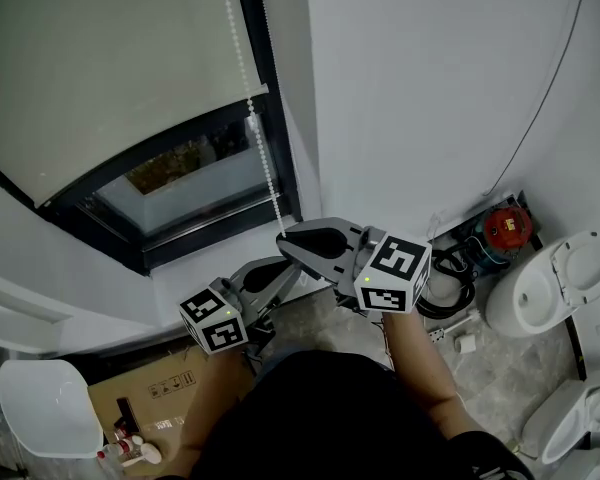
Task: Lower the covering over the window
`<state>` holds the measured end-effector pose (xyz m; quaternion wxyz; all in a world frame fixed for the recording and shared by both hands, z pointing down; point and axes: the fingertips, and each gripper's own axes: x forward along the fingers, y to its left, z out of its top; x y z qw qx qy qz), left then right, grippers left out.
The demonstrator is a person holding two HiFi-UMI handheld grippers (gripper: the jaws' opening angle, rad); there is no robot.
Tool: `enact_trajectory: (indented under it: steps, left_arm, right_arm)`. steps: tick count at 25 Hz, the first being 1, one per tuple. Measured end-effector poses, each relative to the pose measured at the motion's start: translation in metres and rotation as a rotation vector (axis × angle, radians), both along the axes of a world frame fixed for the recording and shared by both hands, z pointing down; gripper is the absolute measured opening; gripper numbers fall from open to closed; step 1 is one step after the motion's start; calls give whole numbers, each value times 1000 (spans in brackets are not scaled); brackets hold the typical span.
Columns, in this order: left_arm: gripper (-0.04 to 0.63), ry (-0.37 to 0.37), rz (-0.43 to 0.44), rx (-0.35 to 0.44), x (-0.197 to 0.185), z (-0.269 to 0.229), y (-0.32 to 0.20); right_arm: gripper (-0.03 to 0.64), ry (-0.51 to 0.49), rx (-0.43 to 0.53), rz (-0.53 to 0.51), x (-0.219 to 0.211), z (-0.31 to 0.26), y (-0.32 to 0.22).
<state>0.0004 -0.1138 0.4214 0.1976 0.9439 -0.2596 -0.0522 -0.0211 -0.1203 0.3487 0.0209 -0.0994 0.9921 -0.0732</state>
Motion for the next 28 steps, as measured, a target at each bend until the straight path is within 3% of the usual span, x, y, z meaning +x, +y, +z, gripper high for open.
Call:
enact_trajectory:
  steps: [6,13,21,28]
  left_arm:
    - [11,11,17,11,1,-1,1]
    - [11,-24,41,8,3,8,0]
    - [11,-42,39,-83,2,49,5]
    - [11,-51,36,-118,0,75,9]
  right_arm:
    - [14,-15,-28,3,1,0,-1]
    - [12,46,-17,24,0,9,-3]
    - [12,115,-82,19,-3,51,-1]
    - [12,149,-123,7,-5,77,1]
